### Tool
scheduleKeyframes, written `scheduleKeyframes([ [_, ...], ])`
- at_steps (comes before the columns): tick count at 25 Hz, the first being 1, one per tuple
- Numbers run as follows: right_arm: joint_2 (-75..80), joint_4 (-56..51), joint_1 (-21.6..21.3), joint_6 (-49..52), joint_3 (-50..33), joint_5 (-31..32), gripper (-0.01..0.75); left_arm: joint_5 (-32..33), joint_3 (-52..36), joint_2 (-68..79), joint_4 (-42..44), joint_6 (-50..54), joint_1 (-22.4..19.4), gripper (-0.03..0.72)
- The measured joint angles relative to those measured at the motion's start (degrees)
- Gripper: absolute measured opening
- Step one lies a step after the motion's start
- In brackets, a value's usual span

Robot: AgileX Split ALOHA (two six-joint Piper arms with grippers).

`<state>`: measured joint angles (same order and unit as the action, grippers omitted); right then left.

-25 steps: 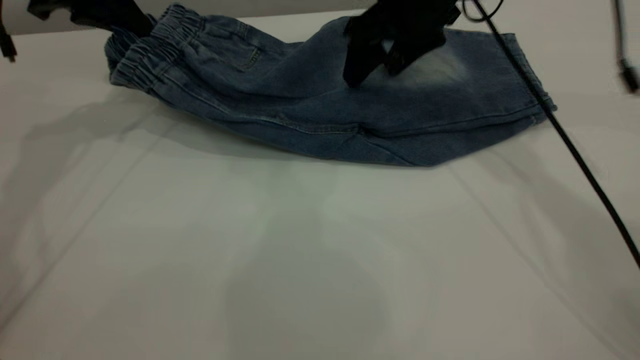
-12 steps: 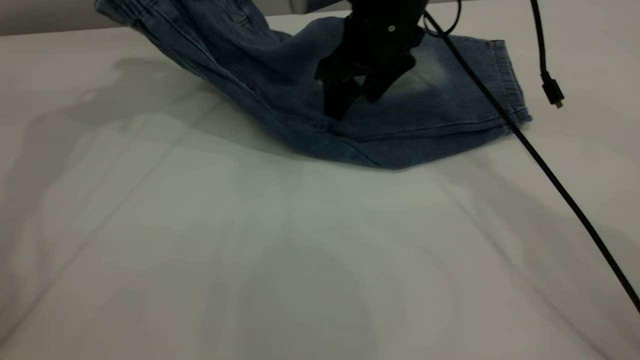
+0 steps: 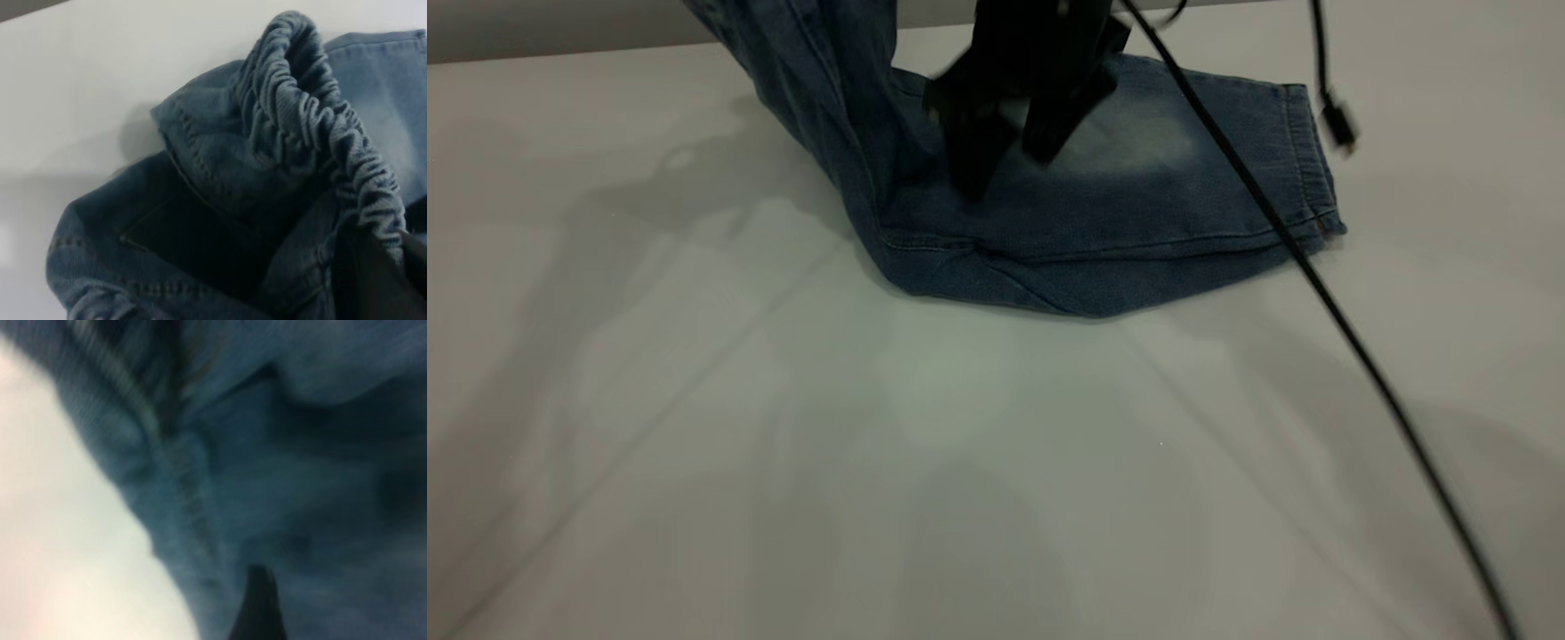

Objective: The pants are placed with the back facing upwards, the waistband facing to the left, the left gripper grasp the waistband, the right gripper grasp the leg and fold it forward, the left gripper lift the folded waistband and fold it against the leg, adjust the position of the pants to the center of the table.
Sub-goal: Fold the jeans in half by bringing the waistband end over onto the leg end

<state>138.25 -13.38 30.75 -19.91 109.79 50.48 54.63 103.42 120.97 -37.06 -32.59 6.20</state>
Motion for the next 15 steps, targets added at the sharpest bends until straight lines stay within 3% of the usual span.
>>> scheduleKeyframes([
  [4,0.0,5.58,-1.69,3.92,5.01,4.68,0.498,1.12,2.03,0.0,0.08,0.0,0.33,0.047],
  [9,0.37,9.03,-5.75,5.3,5.58,8.66,0.498,1.5,3.03,0.0,-0.24,0.14,0.33,0.047],
  [15,0.64,8.88,-11.33,5.35,5.42,8.85,0.497,1.61,3.03,0.0,-0.3,0.14,0.47,0.047],
])
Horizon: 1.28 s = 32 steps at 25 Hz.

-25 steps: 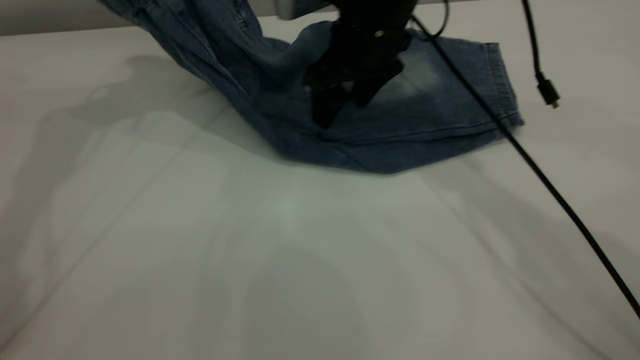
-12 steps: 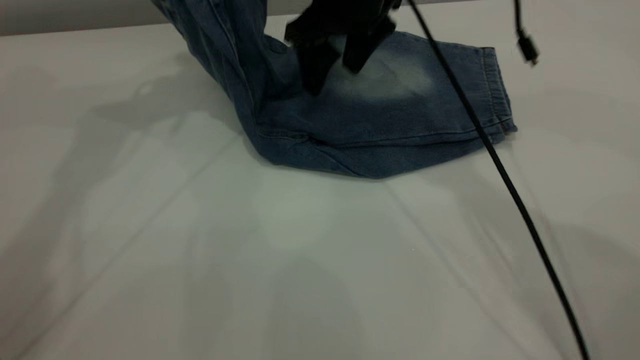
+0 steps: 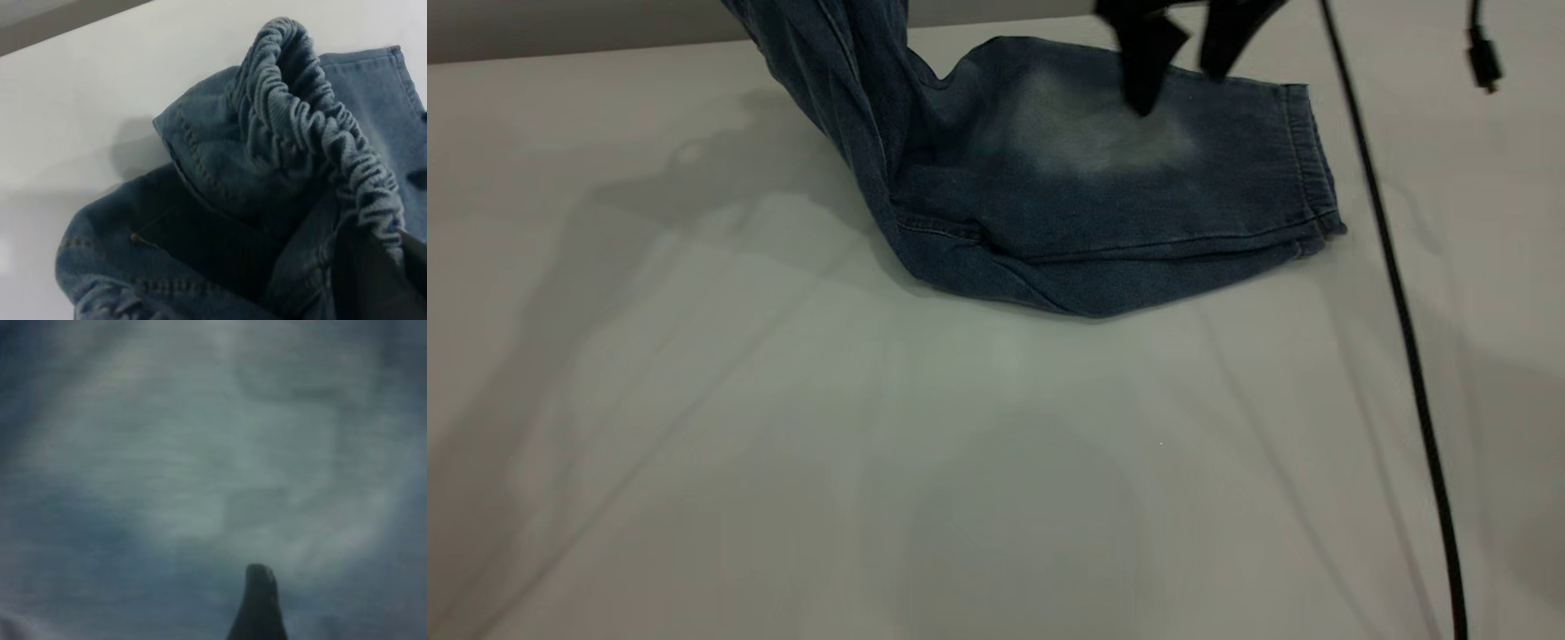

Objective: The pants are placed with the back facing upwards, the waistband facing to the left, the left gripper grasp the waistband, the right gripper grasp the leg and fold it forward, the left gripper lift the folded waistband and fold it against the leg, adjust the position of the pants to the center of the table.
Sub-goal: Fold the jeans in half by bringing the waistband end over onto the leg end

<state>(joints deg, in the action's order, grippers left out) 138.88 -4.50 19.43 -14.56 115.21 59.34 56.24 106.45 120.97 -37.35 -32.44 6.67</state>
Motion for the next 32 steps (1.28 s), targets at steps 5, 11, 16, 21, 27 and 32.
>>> scheduleKeyframes([
  [5,1.71,-0.04,-2.2,0.05,-0.02,-0.88,0.479,0.24,0.0,0.0,0.1,0.01,1.85,0.047],
  [11,5.32,-0.62,-2.31,0.11,-0.06,-0.63,0.476,-0.28,0.0,0.0,0.2,-0.05,5.78,0.047],
  [16,6.95,-2.27,-2.31,0.11,-0.06,-1.65,0.476,-0.59,0.0,0.0,0.34,-0.05,8.33,0.047],
  [21,7.1,-3.02,-2.31,0.06,-0.06,-2.92,0.476,-2.68,0.62,0.0,0.21,-0.05,10.71,0.047],
  [27,7.1,-4.53,-2.31,0.06,-0.06,-3.44,0.476,-6.33,1.76,0.06,0.03,-0.05,14.81,0.047],
  [32,5.64,-4.73,-2.46,-0.6,0.04,-2.49,0.476,-7.1,1.76,0.71,0.09,-0.05,15.88,0.047],
])
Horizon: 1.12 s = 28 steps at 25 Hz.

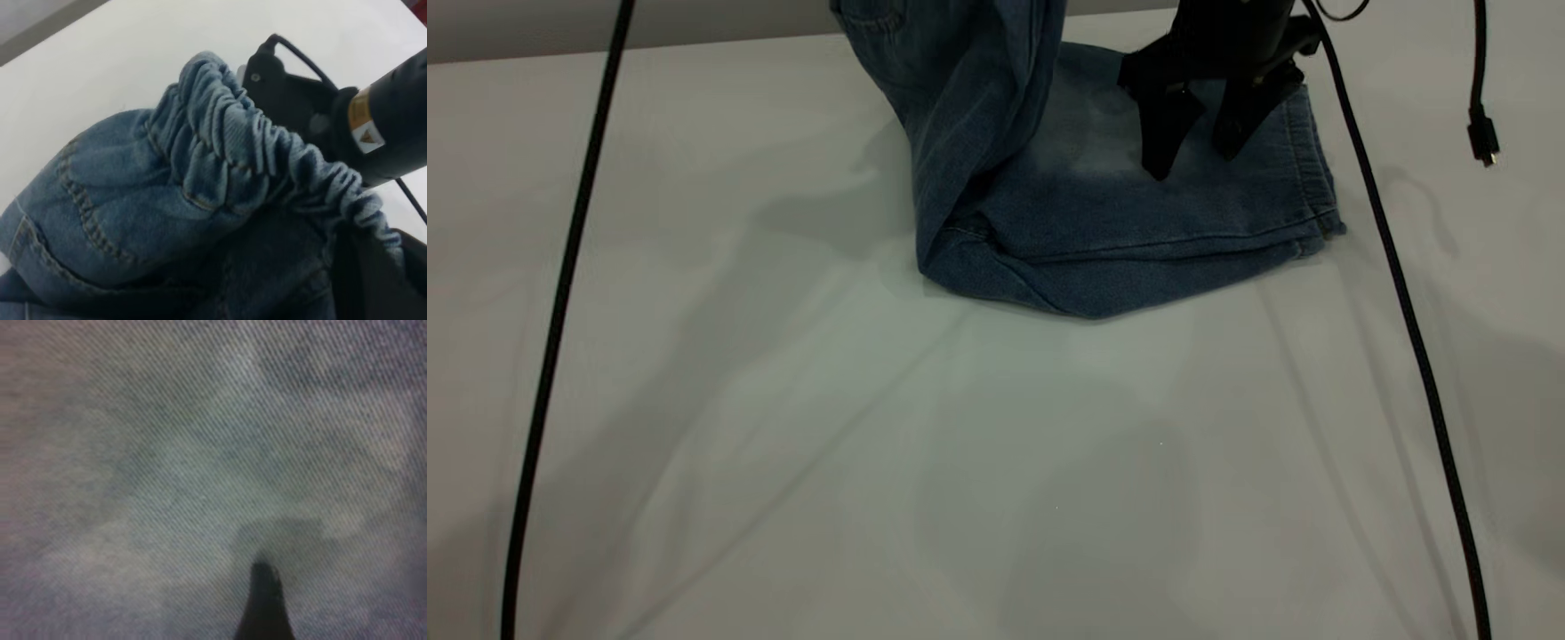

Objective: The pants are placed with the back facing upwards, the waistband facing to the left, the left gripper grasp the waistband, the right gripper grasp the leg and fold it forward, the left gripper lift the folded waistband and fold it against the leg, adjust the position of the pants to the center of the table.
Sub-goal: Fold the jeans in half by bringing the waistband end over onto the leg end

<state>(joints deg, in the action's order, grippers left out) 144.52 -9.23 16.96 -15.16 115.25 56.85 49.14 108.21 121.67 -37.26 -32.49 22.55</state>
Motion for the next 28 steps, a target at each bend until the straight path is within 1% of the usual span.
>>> scheduleKeyframes([
  [5,-2.26,0.33,-1.41,-0.33,0.11,0.82,0.476,-0.62,0.0,0.0,-0.1,0.0,0.15,0.047],
  [10,-5.61,1.55,-4.32,-0.85,0.19,1.31,0.476,-2.53,0.0,0.26,-0.24,0.0,1.15,0.048],
  [19,-12.52,1.83,-12.01,-0.85,7.25,9.02,0.476,-5.02,-0.05,5.2,-0.52,-0.16,4.43,0.048],
  [24,-15.39,1.06,-15.28,-0.85,10.85,10.6,0.476,-9.0,-0.05,7.51,-0.47,-2.45,7.0,0.052],
  [28,-15.83,-1.32,-15.9,-0.85,12.15,11.87,0.476,-12.59,-0.05,9.34,-0.7,-4.88,8.8,0.058],
])
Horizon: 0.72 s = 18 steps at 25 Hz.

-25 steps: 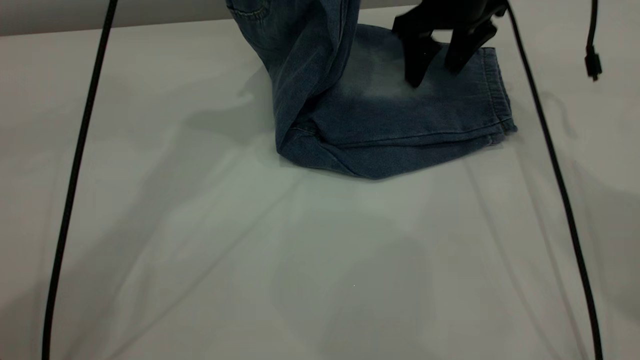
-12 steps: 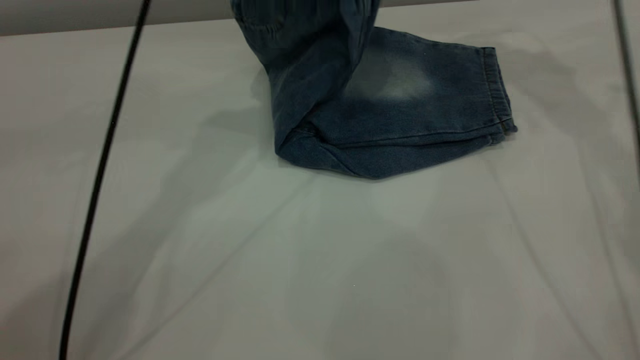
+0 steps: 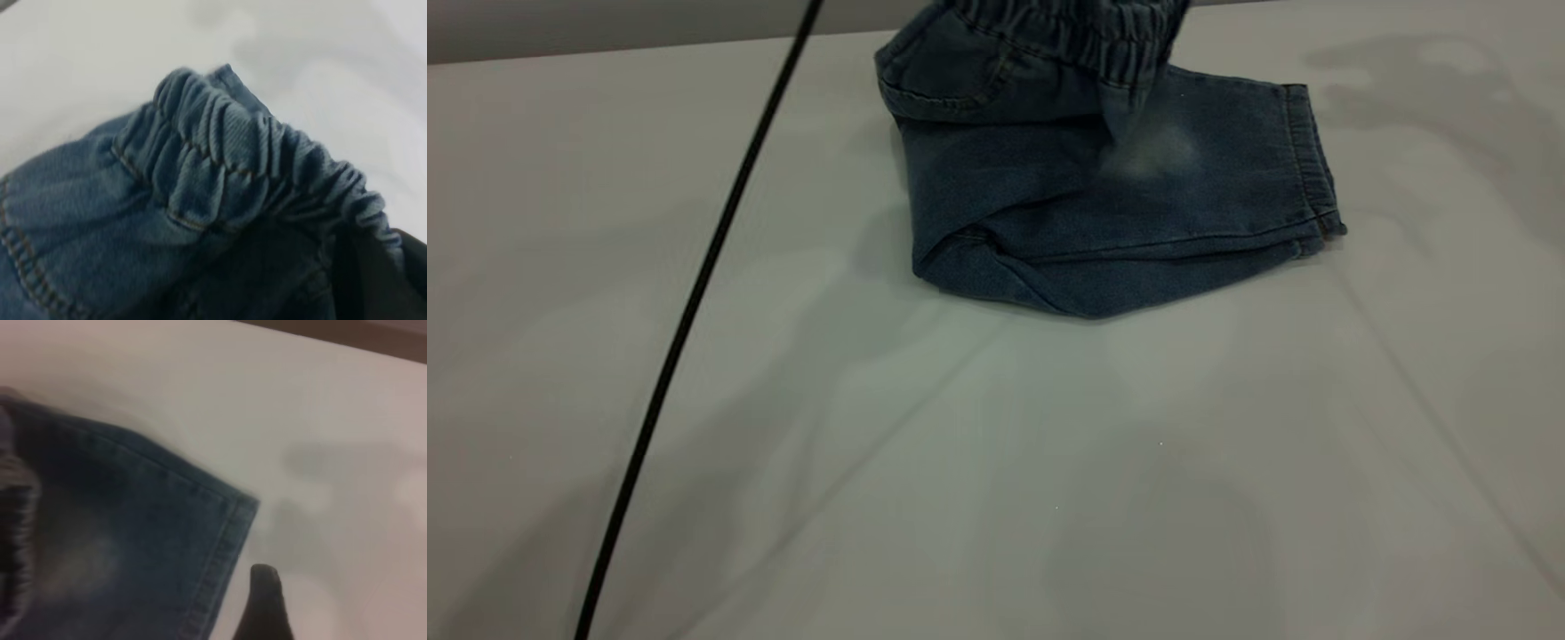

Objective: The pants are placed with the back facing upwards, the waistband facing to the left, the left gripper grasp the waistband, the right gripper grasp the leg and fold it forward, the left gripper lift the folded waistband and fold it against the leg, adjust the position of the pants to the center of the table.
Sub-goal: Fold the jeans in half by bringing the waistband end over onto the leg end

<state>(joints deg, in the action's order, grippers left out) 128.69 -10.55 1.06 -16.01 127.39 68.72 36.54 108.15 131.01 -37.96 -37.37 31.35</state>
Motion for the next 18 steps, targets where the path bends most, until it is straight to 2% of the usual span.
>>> scheduleKeyframes([
  [3,-0.03,-0.72,0.0,-0.62,0.0,-0.06,0.476,-3.2,0.0,1.36,0.06,-2.53,1.22,0.075],
  [6,-0.07,-1.13,0.06,-0.62,0.0,-0.12,0.476,-6.42,0.0,2.75,-0.3,-4.81,2.66,0.13],
  [14,-0.07,-1.99,0.06,-0.74,0.0,-0.3,0.476,-16.25,0.0,3.93,-1.8,-5.88,5.61,0.453],
  [18,-0.07,-2.39,0.06,-0.81,0.0,-0.34,0.476,-18.08,0.0,2.6,-1.22,-4.12,5.3,0.519],
])
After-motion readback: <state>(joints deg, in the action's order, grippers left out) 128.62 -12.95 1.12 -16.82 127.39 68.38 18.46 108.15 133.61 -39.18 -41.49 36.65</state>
